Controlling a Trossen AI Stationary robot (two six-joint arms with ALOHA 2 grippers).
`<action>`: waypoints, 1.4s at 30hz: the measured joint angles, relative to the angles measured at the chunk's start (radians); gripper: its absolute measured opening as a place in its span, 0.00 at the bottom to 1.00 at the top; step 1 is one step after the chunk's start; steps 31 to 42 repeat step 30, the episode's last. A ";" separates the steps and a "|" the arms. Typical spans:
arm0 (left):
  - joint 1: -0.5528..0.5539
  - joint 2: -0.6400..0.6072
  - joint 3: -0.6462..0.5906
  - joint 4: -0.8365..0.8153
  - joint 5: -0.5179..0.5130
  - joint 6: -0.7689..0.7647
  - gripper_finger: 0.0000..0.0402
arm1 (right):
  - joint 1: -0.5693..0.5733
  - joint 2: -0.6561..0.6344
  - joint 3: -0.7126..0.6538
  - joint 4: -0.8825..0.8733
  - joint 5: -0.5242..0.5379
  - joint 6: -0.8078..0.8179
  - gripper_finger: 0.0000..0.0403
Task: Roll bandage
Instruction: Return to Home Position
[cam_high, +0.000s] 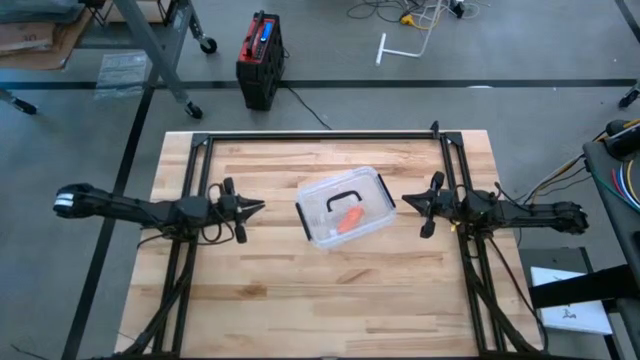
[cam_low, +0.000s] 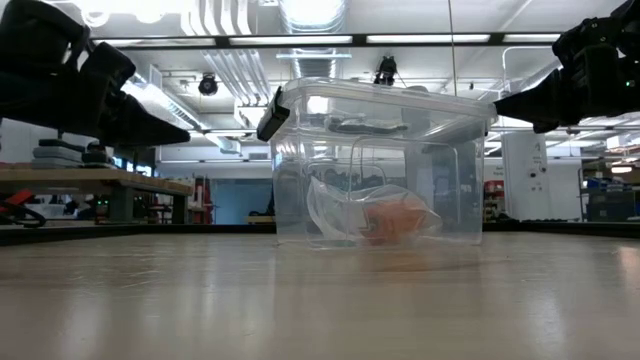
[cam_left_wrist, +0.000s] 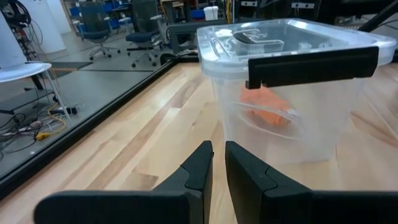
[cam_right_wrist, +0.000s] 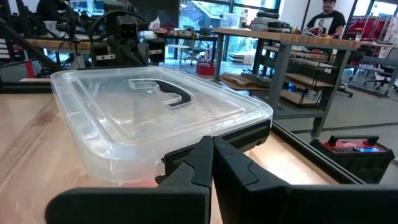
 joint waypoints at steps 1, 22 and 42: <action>0.000 0.004 0.000 0.000 0.000 0.000 0.09 | 0.000 0.000 0.000 0.000 0.000 0.000 0.00; 0.000 0.080 0.000 0.001 0.000 0.000 0.09 | 0.000 0.000 0.000 0.000 0.000 0.000 0.01; 0.000 0.106 0.000 0.001 0.000 0.000 0.09 | 0.000 0.000 0.000 0.000 0.000 -0.001 0.00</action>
